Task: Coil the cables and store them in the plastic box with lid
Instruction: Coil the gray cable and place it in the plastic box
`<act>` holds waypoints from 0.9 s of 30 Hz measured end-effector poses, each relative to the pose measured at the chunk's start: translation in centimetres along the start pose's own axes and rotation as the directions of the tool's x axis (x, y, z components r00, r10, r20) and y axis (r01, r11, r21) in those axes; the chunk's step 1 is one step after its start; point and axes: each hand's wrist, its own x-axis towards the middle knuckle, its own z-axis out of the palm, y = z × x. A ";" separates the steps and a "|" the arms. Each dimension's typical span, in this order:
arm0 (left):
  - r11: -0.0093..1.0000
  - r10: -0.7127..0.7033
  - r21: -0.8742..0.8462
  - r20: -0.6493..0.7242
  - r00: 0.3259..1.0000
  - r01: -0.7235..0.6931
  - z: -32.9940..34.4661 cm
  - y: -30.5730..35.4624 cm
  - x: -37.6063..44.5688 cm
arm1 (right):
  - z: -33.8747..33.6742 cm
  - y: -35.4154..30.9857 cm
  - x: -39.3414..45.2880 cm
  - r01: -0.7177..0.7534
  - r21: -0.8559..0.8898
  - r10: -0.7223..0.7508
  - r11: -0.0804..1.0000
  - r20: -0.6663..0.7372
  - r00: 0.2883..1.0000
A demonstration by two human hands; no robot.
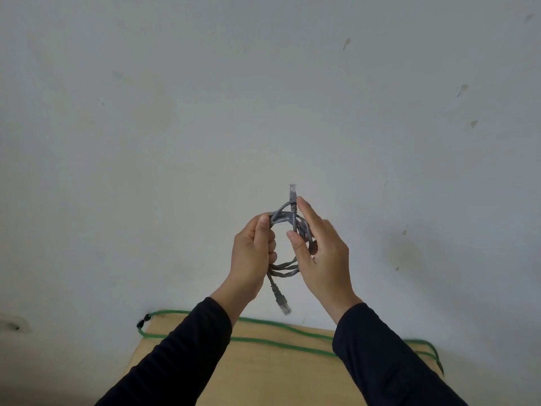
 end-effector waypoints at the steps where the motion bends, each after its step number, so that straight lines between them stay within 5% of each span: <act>1: 1.000 -0.008 -0.005 0.006 1.000 0.008 0.0 -0.1 0.0 | 0.0 -0.1 0.0 -0.020 0.043 0.020 0.999 0.012 1.000; 7: 0.998 -0.045 0.034 -0.010 0.999 0.045 -0.4 -1.4 -0.6 | 0.4 0.5 -0.8 -0.126 0.059 0.123 0.990 0.048 0.991; 15: 0.927 0.025 0.375 -0.093 0.995 0.012 -1.8 -4.1 -4.1 | 2.1 0.2 -4.7 -0.415 0.161 0.414 0.895 0.045 0.909; 27: 0.836 -0.313 0.436 -0.121 0.942 0.334 -8.3 -10.5 -15.7 | 3.7 -1.7 -20.1 -0.673 0.163 0.658 0.722 0.138 0.740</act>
